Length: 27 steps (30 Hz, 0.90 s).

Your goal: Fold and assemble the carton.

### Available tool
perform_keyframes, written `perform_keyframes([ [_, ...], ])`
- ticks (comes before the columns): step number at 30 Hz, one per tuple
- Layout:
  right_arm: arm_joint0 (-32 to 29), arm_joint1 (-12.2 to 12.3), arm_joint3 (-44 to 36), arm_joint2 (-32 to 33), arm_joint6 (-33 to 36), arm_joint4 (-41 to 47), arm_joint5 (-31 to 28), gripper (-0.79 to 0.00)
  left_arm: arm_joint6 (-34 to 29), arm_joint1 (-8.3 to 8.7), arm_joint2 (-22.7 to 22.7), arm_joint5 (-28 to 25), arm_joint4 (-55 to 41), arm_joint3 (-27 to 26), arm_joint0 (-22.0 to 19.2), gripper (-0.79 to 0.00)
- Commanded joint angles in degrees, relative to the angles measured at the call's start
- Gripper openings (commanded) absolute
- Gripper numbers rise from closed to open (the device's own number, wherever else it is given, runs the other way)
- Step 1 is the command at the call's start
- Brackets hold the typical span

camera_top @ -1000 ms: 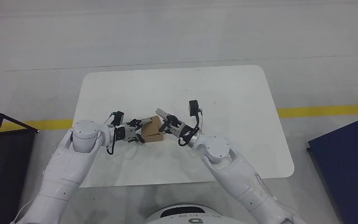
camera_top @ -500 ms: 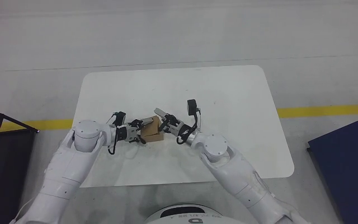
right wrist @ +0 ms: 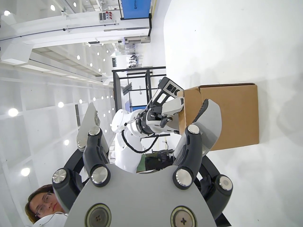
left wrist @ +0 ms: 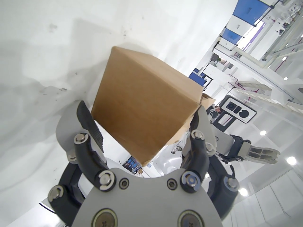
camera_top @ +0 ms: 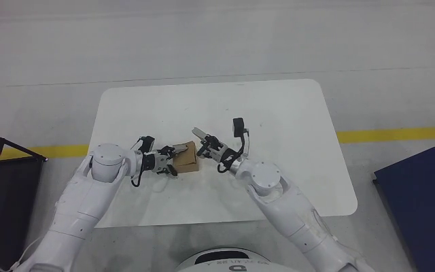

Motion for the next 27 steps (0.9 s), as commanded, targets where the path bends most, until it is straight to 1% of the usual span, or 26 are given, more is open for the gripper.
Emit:
perform_keyframes([
  [1,-0.3,0.0,-0.9,0.1,0.5,0.7,-0.9,-0.083,0.1,0.03,0.1,0.1,0.0,0.0,0.0,0.000],
  [8,0.5,-0.3,0.3,-1.5,2.1,1.4,-1.3,-0.099,0.1,0.18,0.4,0.3,0.2,-0.1,0.0,0.000],
  [14,1.5,-0.4,2.3,-2.2,1.9,0.7,1.0,-0.099,0.5,0.27,0.6,0.2,0.1,-0.6,0.2,0.000],
  [23,1.0,-0.3,1.9,-1.8,2.4,0.7,2.2,-0.102,0.8,0.41,0.9,0.4,0.1,-1.1,0.2,-0.006],
  [27,0.6,-0.1,0.9,-1.6,2.4,0.2,1.8,-0.099,0.9,0.48,1.0,0.5,0.2,-1.4,0.3,-0.003],
])
